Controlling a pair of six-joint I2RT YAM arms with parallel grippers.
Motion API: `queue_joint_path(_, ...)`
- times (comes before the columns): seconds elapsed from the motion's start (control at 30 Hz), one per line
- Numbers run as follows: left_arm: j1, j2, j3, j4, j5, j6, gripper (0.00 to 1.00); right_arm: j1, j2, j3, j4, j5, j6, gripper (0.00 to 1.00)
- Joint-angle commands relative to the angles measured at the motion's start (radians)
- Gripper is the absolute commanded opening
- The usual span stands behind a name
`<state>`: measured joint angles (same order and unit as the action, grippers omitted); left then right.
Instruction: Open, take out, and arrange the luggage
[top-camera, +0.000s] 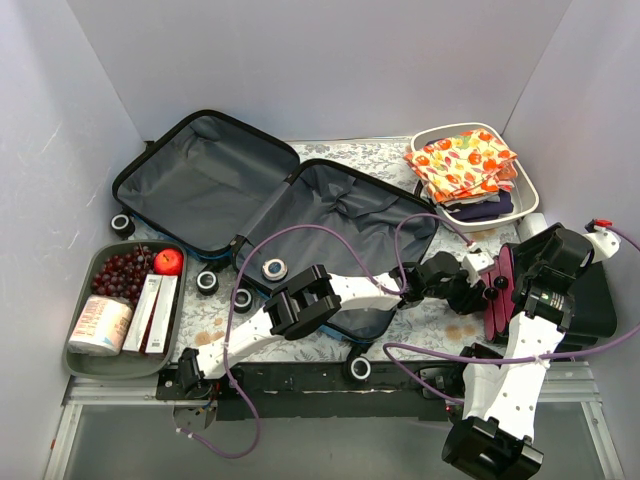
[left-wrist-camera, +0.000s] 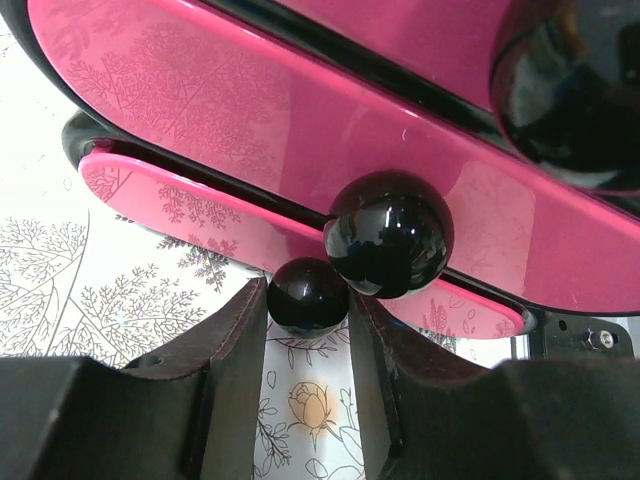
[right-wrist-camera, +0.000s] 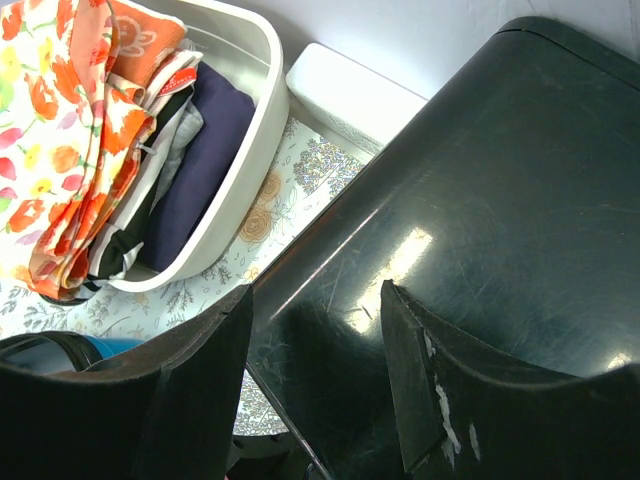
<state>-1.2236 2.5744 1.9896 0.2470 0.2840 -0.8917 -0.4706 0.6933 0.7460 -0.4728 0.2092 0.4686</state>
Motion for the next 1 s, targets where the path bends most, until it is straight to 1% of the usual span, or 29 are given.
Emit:
queue_joint_path(0.0, 0.012, -0.071, -0.073, -0.012, -0.052, 0.03, 0.12, 0.006, 0.031, -0.042, -0.267, -0.008, -0.001, 0.62)
queue_joint_path(0.03, 0.013, -0.086, -0.092, -0.012, -0.054, 0.028, 0.1, 0.007, 0.035, -0.043, -0.265, -0.01, -0.002, 0.62)
queue_joint_path(0.07, 0.013, -0.123, -0.148, 0.004, -0.066, 0.028, 0.09, 0.009, 0.037, -0.043, -0.265, -0.011, -0.004, 0.62)
queue_joint_path(0.2, 0.018, -0.221, -0.274, 0.026, -0.101, 0.027, 0.09, 0.012, 0.038, -0.043, -0.264, -0.025, -0.01, 0.62)
queue_joint_path(0.27, 0.019, -0.284, -0.32, 0.008, -0.111, 0.059, 0.09, 0.012, 0.038, -0.042, -0.267, -0.018, -0.011, 0.61)
queue_joint_path(0.3, 0.021, -0.301, -0.374, 0.005, -0.108, 0.071, 0.09, 0.012, 0.034, -0.042, -0.268, -0.013, -0.012, 0.61)
queue_joint_path(0.33, 0.021, -0.322, -0.4, 0.002, -0.102, 0.097, 0.1, 0.012, 0.032, -0.043, -0.268, -0.008, -0.012, 0.61)
queue_joint_path(0.4, 0.021, -0.373, -0.467, 0.003, -0.094, 0.112, 0.16, 0.012, 0.025, -0.048, -0.265, -0.011, -0.013, 0.61)
queue_joint_path(0.47, 0.021, -0.398, -0.491, -0.014, -0.097, 0.128, 0.24, 0.012, 0.017, -0.056, -0.26, -0.016, -0.008, 0.61)
queue_joint_path(0.5, 0.021, -0.401, -0.498, -0.021, -0.109, 0.129, 0.26, 0.012, 0.008, -0.06, -0.26, -0.014, -0.007, 0.61)
queue_joint_path(0.57, 0.021, -0.408, -0.496, -0.048, -0.112, 0.132, 0.33, 0.012, 0.0, -0.06, -0.257, -0.01, -0.013, 0.62)
queue_joint_path(0.67, 0.021, -0.441, -0.503, -0.063, -0.123, 0.131, 0.5, 0.012, -0.012, -0.05, -0.25, 0.009, -0.03, 0.63)
queue_joint_path(0.7, 0.021, -0.453, -0.509, -0.066, -0.124, 0.131, 0.64, 0.012, -0.017, -0.043, -0.256, 0.012, -0.034, 0.63)
queue_joint_path(0.83, 0.021, -0.549, -0.541, -0.069, -0.095, 0.119, 0.84, 0.012, -0.028, -0.011, -0.265, 0.016, -0.058, 0.64)
queue_joint_path(0.9, 0.021, -0.582, -0.555, -0.069, -0.062, 0.106, 0.9, 0.012, -0.025, 0.01, -0.274, 0.015, -0.079, 0.65)
queue_joint_path(0.93, 0.021, -0.611, -0.552, -0.083, -0.042, 0.106, 0.96, 0.012, -0.023, 0.021, -0.283, 0.009, -0.085, 0.65)
queue_joint_path(0.97, 0.021, -0.629, -0.549, -0.09, 0.012, 0.1, 0.98, 0.013, -0.023, 0.041, -0.286, -0.011, -0.096, 0.65)
